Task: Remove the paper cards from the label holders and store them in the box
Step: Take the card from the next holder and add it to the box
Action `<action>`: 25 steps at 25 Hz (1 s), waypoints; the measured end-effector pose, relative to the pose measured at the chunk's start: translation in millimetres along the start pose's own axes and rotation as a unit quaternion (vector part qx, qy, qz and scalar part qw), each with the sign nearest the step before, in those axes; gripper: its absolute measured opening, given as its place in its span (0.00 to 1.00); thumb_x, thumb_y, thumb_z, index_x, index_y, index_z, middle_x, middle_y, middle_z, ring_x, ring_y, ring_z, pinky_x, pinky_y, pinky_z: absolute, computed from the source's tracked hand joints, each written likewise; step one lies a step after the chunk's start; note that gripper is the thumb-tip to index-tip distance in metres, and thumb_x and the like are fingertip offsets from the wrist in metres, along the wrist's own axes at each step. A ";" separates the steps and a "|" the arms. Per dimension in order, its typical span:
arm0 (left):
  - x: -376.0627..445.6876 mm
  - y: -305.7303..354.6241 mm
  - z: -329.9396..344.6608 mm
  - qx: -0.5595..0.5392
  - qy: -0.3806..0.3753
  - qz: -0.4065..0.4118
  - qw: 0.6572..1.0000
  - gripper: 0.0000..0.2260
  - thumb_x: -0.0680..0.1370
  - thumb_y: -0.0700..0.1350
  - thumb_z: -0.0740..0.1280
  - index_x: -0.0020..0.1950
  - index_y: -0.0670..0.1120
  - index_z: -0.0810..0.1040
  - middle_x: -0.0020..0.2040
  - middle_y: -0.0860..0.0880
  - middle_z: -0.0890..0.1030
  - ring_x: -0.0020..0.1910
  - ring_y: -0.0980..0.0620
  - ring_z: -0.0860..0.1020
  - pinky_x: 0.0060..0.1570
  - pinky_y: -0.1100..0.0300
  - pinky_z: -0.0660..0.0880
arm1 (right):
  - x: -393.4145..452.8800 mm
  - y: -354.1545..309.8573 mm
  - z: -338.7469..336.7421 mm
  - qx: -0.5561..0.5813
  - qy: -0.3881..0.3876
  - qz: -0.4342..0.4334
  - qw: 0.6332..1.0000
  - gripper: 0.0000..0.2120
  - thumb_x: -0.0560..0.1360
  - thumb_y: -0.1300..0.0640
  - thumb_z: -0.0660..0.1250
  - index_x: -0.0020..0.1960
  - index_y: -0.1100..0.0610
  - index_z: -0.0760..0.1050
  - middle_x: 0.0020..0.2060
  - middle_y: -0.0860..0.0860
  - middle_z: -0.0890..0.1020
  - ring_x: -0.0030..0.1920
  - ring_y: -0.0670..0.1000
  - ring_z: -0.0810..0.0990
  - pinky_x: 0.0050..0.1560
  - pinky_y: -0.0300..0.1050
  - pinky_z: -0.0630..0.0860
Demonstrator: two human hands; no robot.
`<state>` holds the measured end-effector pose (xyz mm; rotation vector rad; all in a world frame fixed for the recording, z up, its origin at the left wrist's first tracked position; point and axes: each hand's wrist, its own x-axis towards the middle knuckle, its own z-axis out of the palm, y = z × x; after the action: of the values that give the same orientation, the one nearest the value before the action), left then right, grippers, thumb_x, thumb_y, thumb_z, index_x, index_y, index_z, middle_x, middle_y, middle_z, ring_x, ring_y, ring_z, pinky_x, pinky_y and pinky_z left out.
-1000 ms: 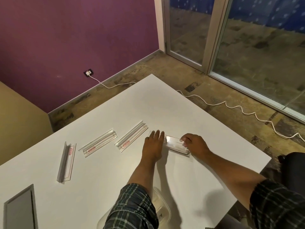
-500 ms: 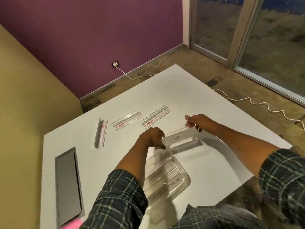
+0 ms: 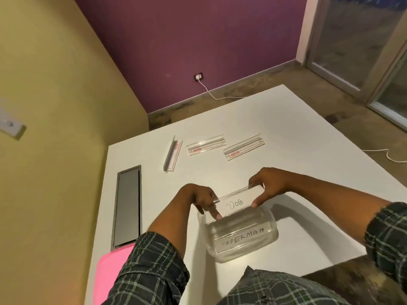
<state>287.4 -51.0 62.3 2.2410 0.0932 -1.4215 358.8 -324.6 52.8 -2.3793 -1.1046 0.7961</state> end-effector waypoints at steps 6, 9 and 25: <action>6.2 -17.8 45.4 0.033 -0.024 -0.037 0.998 0.14 0.66 0.47 0.82 0.44 0.44 0.82 0.39 0.49 0.78 0.39 0.50 0.76 0.39 0.61 0.77 | 16.6 -20.7 28.5 -0.169 -0.049 -0.092 0.980 0.32 0.61 0.23 0.69 0.47 0.50 0.77 0.32 0.44 0.77 0.37 0.47 0.77 0.41 0.46 0.74; 14.1 -16.7 62.7 0.061 0.000 -0.047 0.997 0.21 0.66 0.47 0.82 0.54 0.42 0.82 0.43 0.51 0.82 0.45 0.48 0.80 0.39 0.59 0.78 | 18.8 -18.9 43.4 -0.208 -0.066 -0.104 0.970 0.29 0.63 0.24 0.70 0.43 0.49 0.72 0.31 0.43 0.74 0.36 0.50 0.75 0.37 0.45 0.68; 29.9 -1.2 104.5 0.330 0.166 -0.007 0.929 0.19 0.66 0.54 0.79 0.48 0.44 0.81 0.49 0.45 0.83 0.48 0.44 0.81 0.40 0.57 0.71 | 21.0 -15.7 101.9 -0.330 -0.175 -0.026 0.927 0.25 0.74 0.43 0.72 0.62 0.60 0.74 0.56 0.60 0.82 0.56 0.61 0.81 0.53 0.51 0.76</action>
<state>213.5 -100.7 0.0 3.0195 -0.3070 -1.1716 295.7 -287.0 -22.5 -2.7824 -1.8095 0.9717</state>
